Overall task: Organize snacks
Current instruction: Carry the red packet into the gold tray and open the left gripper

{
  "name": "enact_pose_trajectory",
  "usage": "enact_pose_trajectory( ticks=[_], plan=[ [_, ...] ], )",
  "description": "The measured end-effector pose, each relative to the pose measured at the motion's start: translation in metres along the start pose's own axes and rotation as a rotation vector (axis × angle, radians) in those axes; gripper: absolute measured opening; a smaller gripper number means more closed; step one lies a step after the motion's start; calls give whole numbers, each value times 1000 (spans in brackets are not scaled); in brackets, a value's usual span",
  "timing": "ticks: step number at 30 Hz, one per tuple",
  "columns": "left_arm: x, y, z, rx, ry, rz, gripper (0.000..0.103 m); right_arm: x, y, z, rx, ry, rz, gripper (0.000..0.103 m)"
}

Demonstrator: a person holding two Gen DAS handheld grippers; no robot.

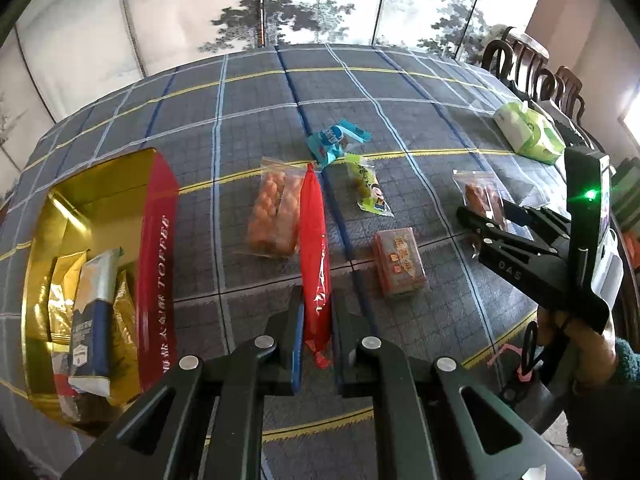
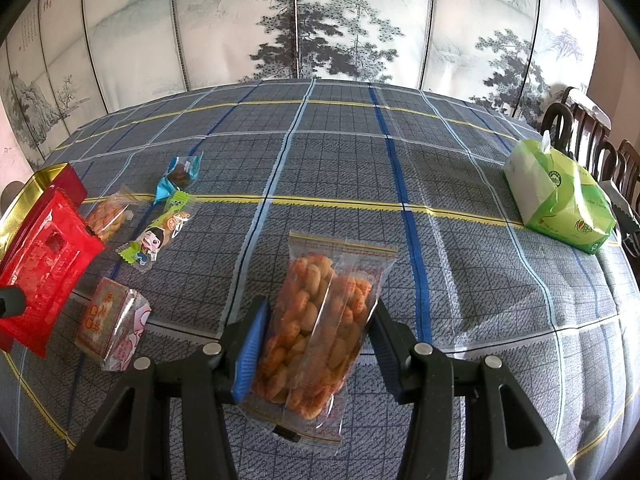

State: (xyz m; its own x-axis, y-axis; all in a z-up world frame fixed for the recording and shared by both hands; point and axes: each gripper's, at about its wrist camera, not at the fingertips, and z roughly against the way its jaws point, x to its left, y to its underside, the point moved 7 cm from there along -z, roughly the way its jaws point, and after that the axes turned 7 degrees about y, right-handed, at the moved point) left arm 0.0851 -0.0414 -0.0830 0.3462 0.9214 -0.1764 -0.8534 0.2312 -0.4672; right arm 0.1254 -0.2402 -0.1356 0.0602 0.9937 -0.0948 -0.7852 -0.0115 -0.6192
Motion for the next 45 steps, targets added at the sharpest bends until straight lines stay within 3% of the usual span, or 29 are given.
enact_pose_trajectory(
  ticks=[18, 30, 45],
  plan=[
    [30, -6, 47, -64, -45, 36, 9, 0, 0, 0, 0, 0, 1, 51],
    [84, -3, 84, -119, -130, 109, 9, 0, 0, 0, 0, 1, 1, 51],
    [153, 17, 91, -90, -242, 198, 10, 1, 0, 0, 0, 1, 2, 51]
  ],
)
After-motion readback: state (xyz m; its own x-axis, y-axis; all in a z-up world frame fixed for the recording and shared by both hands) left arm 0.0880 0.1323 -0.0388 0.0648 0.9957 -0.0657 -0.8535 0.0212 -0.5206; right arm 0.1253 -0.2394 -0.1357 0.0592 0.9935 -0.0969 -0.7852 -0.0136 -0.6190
